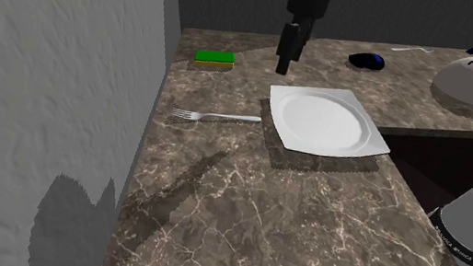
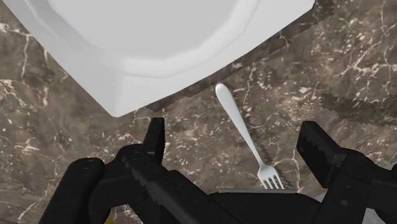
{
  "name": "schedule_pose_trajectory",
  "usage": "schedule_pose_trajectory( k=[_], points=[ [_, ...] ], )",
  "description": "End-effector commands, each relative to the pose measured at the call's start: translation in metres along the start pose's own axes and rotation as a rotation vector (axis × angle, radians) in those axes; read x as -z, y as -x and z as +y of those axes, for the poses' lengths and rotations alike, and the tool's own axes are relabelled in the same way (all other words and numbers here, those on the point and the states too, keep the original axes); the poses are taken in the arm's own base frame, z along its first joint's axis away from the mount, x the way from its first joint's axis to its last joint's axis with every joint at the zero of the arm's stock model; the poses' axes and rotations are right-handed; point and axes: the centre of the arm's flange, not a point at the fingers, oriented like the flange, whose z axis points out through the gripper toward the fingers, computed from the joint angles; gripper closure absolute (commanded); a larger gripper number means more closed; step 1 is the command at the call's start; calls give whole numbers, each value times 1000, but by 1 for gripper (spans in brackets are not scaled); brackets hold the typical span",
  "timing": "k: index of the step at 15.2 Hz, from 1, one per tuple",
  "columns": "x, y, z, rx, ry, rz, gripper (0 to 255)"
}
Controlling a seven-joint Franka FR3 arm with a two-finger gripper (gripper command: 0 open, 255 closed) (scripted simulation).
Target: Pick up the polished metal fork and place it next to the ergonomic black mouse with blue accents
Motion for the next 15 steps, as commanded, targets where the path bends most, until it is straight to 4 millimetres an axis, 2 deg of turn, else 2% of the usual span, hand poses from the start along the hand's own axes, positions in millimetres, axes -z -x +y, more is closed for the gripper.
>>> schedule_pose_trajectory(
  k=[1,15],
  points=[
    [-16,-23,-12,36,5,1,0],
    [-116,-156,-97,278,45,1,0]
  ],
)
